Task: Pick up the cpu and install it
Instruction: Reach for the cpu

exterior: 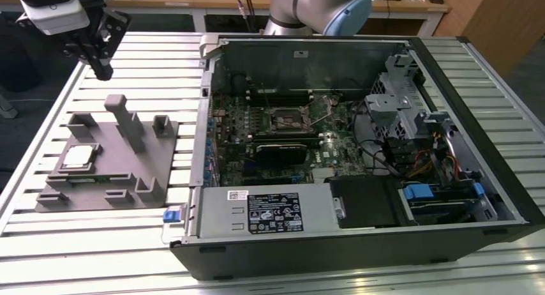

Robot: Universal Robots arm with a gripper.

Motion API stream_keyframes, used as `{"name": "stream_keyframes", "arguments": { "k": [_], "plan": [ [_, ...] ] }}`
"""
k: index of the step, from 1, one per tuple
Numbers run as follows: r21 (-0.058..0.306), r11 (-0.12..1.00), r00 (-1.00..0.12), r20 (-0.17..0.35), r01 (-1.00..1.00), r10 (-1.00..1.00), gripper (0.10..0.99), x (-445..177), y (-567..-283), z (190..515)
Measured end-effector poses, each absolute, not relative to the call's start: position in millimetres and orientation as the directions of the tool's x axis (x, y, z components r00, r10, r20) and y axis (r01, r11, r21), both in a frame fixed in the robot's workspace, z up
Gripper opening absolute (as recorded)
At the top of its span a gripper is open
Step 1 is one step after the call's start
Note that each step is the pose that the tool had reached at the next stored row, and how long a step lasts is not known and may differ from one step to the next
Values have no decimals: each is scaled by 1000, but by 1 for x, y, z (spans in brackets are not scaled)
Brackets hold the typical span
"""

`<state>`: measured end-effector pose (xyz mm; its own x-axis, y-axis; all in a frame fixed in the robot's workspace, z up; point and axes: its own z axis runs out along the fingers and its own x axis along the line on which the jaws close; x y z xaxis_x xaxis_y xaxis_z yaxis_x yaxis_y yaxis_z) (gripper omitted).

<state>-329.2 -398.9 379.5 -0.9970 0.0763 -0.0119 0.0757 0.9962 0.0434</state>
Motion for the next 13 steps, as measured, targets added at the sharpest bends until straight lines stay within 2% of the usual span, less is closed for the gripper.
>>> {"name": "stream_keyframes", "arguments": {
  "k": [13],
  "plan": [
    [43,996,-997,-10,76,76,106,-345,-399,377]
  ]
}}
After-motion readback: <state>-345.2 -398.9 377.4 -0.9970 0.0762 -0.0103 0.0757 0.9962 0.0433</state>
